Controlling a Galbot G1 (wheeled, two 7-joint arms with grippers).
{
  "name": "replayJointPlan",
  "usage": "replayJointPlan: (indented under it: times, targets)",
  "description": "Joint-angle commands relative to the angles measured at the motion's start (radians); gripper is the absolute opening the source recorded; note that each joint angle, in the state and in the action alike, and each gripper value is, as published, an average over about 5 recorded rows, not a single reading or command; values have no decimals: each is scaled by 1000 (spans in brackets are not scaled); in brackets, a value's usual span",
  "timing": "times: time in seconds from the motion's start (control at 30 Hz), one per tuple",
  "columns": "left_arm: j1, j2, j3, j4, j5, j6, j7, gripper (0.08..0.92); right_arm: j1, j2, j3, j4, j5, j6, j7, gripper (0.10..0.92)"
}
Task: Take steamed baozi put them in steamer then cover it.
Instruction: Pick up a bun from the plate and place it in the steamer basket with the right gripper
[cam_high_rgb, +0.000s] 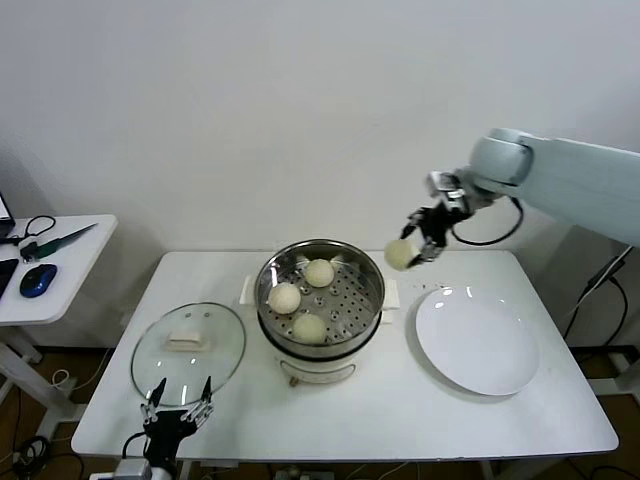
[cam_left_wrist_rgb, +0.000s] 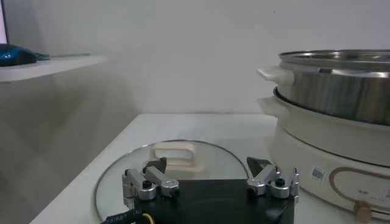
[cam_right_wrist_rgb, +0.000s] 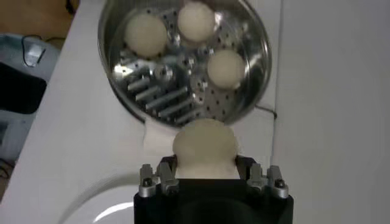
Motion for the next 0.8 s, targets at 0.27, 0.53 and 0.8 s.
replayJointPlan:
  times: [0.27, 0.53, 0.8]
  targets:
    - [5, 0, -10, -5, -8, 0, 1, 823, -169, 270, -22, -28, 11, -128, 166, 646]
    - [7, 3, -14, -1, -14, -2, 1, 823, -214, 262, -20, -55, -50, -127, 168, 649]
    - [1, 1, -9, 2, -14, 1, 3, 823, -218, 257, -15, -60, -58, -127, 170, 653]
